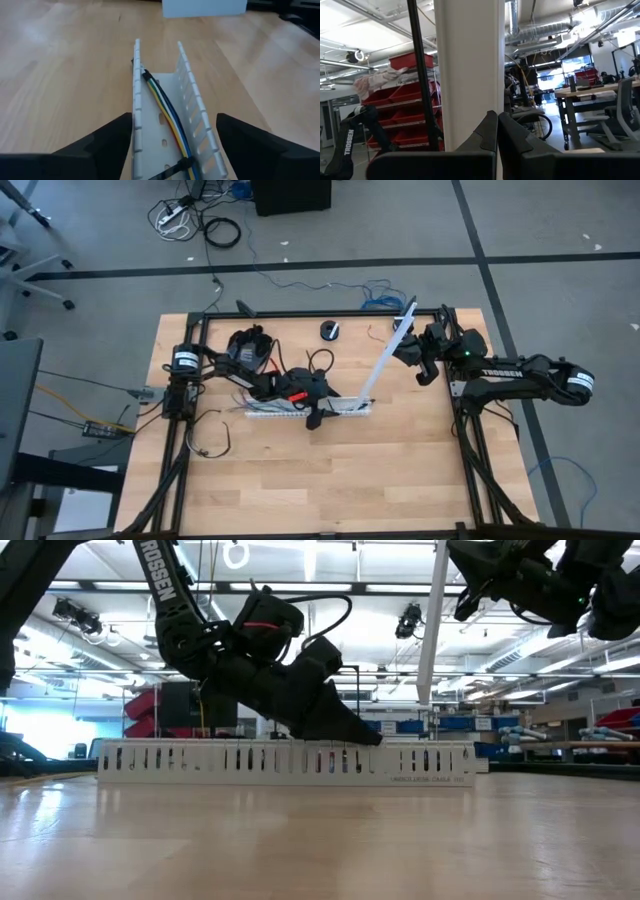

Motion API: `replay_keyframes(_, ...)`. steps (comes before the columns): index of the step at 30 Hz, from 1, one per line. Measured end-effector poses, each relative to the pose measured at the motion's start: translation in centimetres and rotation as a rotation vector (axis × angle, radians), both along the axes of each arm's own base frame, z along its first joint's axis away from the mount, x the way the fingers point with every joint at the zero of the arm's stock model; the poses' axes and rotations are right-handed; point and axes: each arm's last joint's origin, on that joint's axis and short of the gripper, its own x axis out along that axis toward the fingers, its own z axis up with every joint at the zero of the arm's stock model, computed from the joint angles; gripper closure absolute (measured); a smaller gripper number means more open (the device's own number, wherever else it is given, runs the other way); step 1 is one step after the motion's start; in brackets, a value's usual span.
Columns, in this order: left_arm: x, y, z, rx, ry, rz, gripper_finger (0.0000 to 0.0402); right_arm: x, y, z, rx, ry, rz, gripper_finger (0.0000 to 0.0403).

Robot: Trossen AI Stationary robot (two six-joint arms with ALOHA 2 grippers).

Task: Ziptie cables
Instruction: Close the white cable duct

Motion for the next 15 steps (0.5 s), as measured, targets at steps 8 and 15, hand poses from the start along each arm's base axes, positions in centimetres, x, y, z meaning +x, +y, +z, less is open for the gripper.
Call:
replay_keyframes(8, 0.0, 0.0, 0.0, 0.091, -0.010, 0.004, 0.0101, 0.0, 0.0, 0.0, -0.003, 0.000, 0.003, 0.0403)
replay_keyframes(15, 0.4, 1.6, 2.0, 0.046, -0.032, 0.079, 0.0101, 0.1, 0.0, 0.5, -0.037, -0.007, 0.029, 0.0403)
